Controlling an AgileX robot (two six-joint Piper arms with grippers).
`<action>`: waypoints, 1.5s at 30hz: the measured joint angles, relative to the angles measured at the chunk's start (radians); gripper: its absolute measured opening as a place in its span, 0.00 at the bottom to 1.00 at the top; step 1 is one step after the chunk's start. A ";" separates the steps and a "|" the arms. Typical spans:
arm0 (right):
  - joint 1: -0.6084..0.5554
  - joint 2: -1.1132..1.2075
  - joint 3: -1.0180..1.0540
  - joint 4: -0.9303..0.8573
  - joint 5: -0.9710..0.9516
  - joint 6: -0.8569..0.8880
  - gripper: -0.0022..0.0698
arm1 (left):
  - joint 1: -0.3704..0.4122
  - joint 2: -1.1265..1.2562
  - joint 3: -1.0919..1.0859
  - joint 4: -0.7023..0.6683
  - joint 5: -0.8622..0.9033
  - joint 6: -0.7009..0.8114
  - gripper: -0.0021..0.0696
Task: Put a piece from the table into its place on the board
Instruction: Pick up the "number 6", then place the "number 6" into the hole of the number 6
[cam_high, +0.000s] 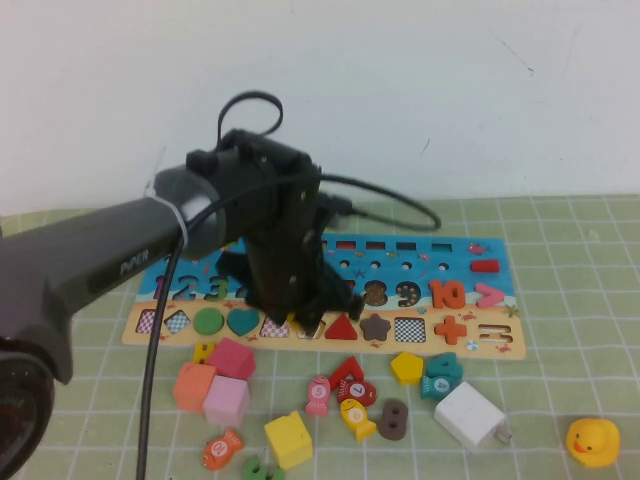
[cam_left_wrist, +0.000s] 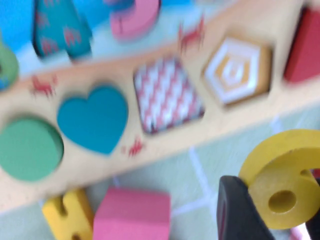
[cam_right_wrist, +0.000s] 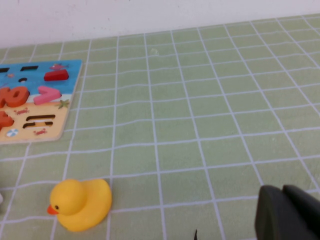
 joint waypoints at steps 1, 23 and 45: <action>0.000 0.000 0.000 0.000 0.000 0.000 0.03 | 0.000 0.000 -0.013 -0.006 -0.011 -0.009 0.38; 0.000 0.000 0.000 0.000 0.000 0.000 0.03 | 0.071 0.283 -0.419 -0.072 0.115 -0.076 0.38; 0.000 0.000 0.000 0.000 0.000 0.000 0.03 | 0.073 0.333 -0.436 -0.088 0.116 -0.049 0.39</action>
